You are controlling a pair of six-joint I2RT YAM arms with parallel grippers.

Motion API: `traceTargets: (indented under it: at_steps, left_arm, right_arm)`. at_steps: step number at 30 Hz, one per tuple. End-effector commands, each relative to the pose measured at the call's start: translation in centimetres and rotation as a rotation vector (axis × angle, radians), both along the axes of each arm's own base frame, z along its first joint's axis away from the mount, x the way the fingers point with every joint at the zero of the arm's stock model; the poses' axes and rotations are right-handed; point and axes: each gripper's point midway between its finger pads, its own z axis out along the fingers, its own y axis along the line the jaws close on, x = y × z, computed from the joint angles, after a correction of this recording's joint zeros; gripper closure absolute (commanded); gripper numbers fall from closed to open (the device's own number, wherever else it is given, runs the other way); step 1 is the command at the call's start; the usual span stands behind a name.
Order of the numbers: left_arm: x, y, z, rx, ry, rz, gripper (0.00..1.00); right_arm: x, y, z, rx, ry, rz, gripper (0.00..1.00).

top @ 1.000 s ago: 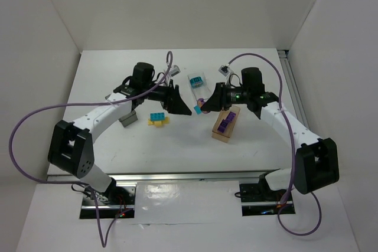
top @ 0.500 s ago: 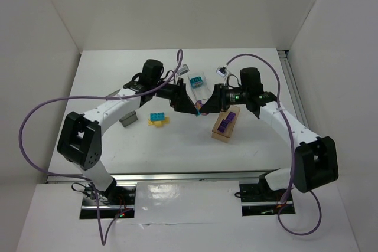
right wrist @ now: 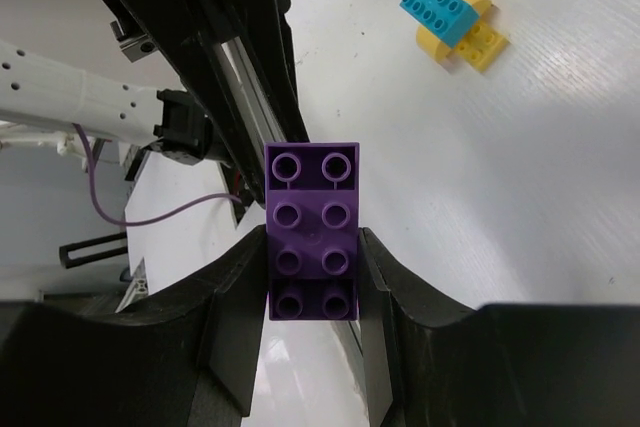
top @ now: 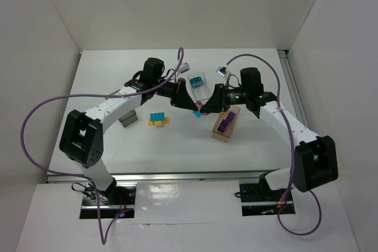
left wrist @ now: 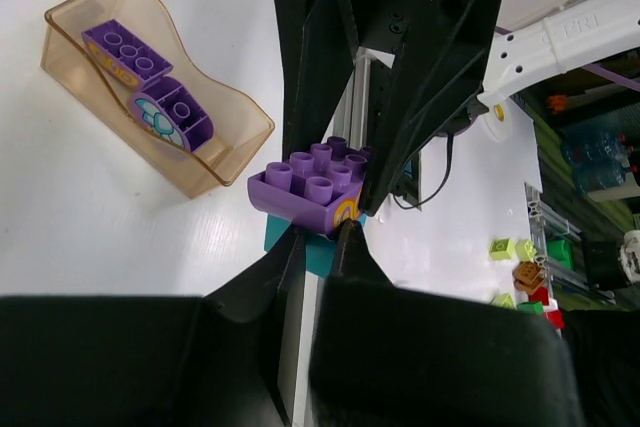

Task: Sort the legos into containers by color

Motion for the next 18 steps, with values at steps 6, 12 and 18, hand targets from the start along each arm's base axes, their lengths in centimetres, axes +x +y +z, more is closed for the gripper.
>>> traceTargets:
  at_steps: [6, 12, 18]
  left_arm:
    - [0.3, -0.7, 0.7, -0.015, -0.038, -0.02, 0.7]
    - [-0.3, -0.8, 0.9, -0.042, -0.022, -0.069, 0.2]
    - [-0.9, -0.8, 1.1, -0.072, -0.026, -0.117, 0.3]
  right_arm:
    - [0.6, 0.8, 1.9, 0.047, -0.064, 0.008, 1.0]
    - [0.5, 1.0, 2.7, 0.076, -0.08, 0.026, 1.0]
    - [0.1, 1.2, 3.1, 0.097, -0.094, 0.059, 1.0]
